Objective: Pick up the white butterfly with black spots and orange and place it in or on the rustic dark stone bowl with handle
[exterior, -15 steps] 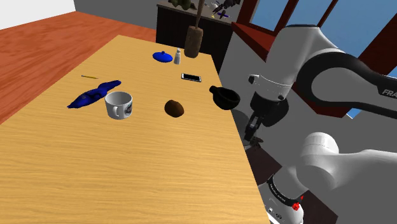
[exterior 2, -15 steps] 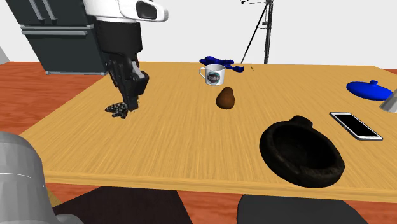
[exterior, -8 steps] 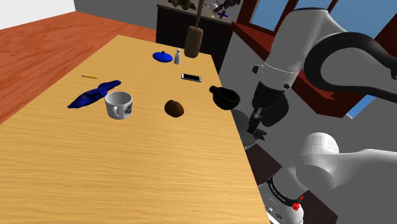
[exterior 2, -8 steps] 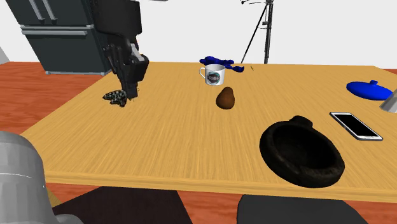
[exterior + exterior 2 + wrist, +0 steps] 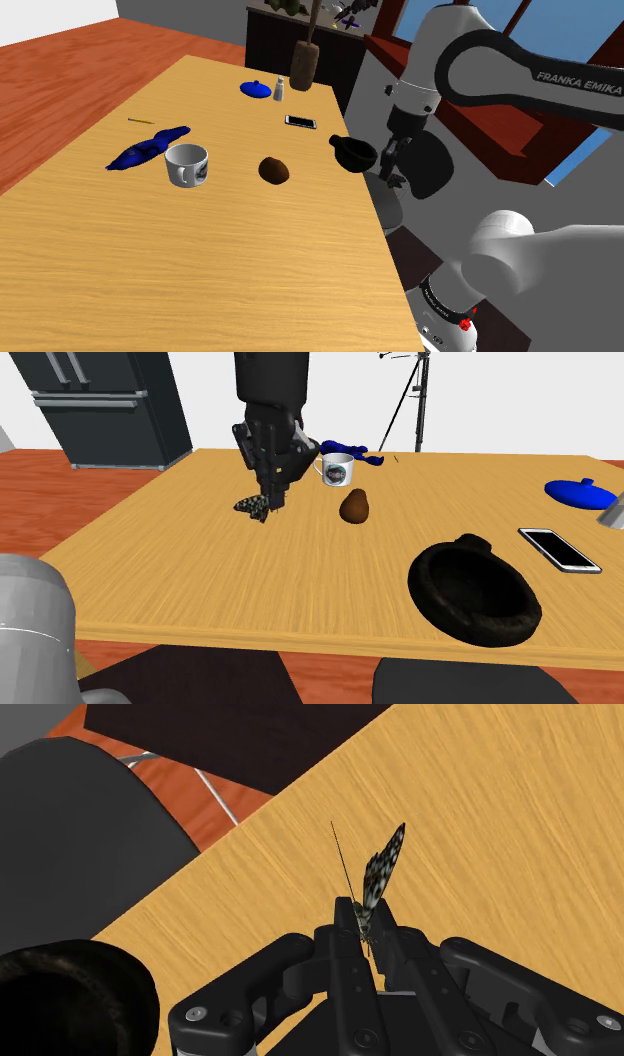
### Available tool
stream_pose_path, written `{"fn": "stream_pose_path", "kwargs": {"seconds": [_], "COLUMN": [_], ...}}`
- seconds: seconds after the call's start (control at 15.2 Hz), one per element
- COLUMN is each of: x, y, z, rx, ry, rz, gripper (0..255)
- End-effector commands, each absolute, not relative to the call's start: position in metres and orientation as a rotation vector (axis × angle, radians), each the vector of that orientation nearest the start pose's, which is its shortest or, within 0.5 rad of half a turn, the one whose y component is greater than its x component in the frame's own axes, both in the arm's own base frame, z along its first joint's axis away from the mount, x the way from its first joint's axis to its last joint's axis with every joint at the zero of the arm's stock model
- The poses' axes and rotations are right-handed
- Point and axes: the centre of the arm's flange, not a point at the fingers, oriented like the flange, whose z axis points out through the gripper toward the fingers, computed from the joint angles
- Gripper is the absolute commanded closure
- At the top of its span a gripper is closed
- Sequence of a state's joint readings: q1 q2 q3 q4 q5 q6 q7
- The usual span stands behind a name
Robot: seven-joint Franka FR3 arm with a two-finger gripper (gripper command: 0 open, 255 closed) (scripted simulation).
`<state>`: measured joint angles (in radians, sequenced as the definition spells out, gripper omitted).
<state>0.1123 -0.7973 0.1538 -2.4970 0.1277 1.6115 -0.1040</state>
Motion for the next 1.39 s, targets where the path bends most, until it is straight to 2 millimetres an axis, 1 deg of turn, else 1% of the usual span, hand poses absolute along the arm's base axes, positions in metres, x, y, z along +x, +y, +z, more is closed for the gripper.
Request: {"fn": "stream_pose_path", "kwargs": {"seconds": [0.0, 1.25, 1.32], "x": [0.310, 0.510, 0.528], "y": [0.083, -0.067, -0.081], "z": [0.527, 0.528, 0.528], "rx": [-3.090, -3.090, -3.090], "ry": [-0.481, -0.481, -0.481], "rz": [0.146, 0.146, 0.146], "gripper": [255, 255, 255]}}
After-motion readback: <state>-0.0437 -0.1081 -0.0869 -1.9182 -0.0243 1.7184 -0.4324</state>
